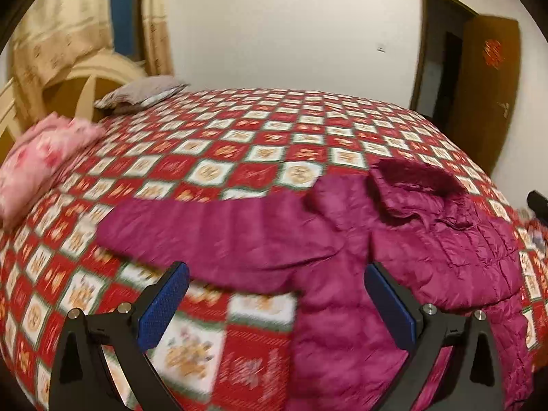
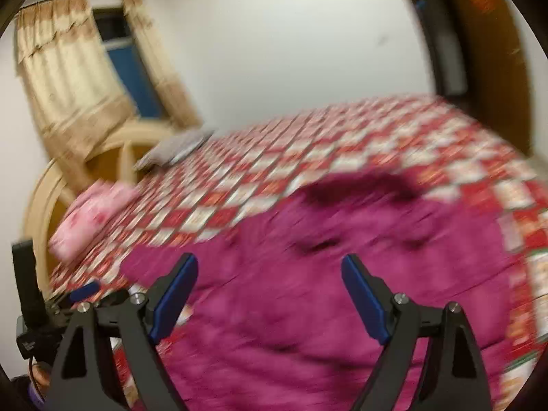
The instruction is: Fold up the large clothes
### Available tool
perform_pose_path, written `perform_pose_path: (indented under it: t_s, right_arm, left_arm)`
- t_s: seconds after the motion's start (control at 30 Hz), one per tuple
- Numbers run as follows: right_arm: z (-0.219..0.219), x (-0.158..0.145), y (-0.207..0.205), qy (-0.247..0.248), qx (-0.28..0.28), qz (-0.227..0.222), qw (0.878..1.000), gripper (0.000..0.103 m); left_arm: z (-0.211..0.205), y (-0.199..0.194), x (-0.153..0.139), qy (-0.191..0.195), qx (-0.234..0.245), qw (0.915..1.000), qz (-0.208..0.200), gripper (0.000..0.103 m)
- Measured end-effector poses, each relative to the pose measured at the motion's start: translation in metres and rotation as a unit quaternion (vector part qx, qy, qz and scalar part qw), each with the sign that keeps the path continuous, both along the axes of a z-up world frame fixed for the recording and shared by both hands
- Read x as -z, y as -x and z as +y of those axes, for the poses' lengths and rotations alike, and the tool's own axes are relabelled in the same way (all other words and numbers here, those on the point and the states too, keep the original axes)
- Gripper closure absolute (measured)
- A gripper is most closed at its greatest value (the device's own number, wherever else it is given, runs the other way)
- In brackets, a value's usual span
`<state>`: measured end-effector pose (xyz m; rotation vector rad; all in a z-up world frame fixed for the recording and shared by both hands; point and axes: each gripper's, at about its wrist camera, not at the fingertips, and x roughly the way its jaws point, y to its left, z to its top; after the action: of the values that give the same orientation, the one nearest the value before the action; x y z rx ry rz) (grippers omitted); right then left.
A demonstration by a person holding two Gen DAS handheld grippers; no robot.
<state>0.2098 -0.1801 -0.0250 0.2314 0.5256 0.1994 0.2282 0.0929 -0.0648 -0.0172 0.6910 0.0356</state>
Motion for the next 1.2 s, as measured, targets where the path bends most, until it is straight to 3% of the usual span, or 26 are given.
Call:
perform_pose_path:
  t_s: [0.1,0.13,0.37,0.47,0.57,0.67,0.8,0.9,1.0,1.03,1.13,1.2]
  right_arm:
    - [-0.044,0.011,-0.012,0.056,0.103,0.038,0.992,0.054]
    - [-0.056,0.022,-0.019,0.058,0.122,0.056,0.989,0.057]
    - [-0.077,0.11,-0.043,0.053,0.139,0.165,0.975,0.057]
    - [-0.08,0.124,-0.041,0.052,0.135,0.17,0.975,0.057]
    - [-0.078,0.123,-0.039,0.059,0.131,0.169,0.975,0.052]
    - [-0.071,0.125,-0.039,0.067,0.12,0.166,0.977,0.04]
    - [-0.073,0.124,-0.037,0.066,0.119,0.152,0.979,0.034]
    - [-0.078,0.123,-0.035,0.046,0.118,0.144,0.981,0.033]
    - [-0.079,0.124,-0.035,0.04,0.118,0.144,0.982,0.033]
    - [-0.078,0.124,-0.035,0.043,0.118,0.145,0.981,0.032]
    - [-0.077,0.124,-0.037,0.054,0.116,0.147,0.981,0.029]
    - [-0.075,0.125,-0.037,0.061,0.115,0.148,0.98,0.028]
  left_arm:
    - [-0.041,-0.023,0.01,-0.024,0.01,0.9996,-0.013,0.001]
    - [-0.051,-0.028,0.015,-0.033,0.01,0.9993,-0.014,0.001]
    - [-0.102,-0.073,0.081,-0.09,-0.002,0.9933,0.072,0.001]
    - [-0.103,-0.076,0.101,-0.093,-0.002,0.9927,0.077,0.001]
    - [-0.101,-0.08,0.101,-0.082,0.002,0.9932,0.083,0.001]
    - [-0.084,-0.074,0.088,-0.047,-0.005,0.9964,0.071,0.001]
    - [-0.007,-0.055,0.049,0.019,-0.095,0.9953,0.002,0.001]
    - [0.077,-0.054,0.037,0.047,-0.212,0.976,-0.017,0.001]
    - [0.145,-0.069,0.05,0.073,-0.29,0.9538,0.028,0.001]
    - [0.171,-0.074,0.06,0.096,-0.317,0.9426,0.043,0.001]
    - [0.206,-0.083,0.084,0.143,-0.357,0.9205,0.068,0.001]
    - [0.219,-0.091,0.102,0.181,-0.357,0.9132,0.074,0.001]
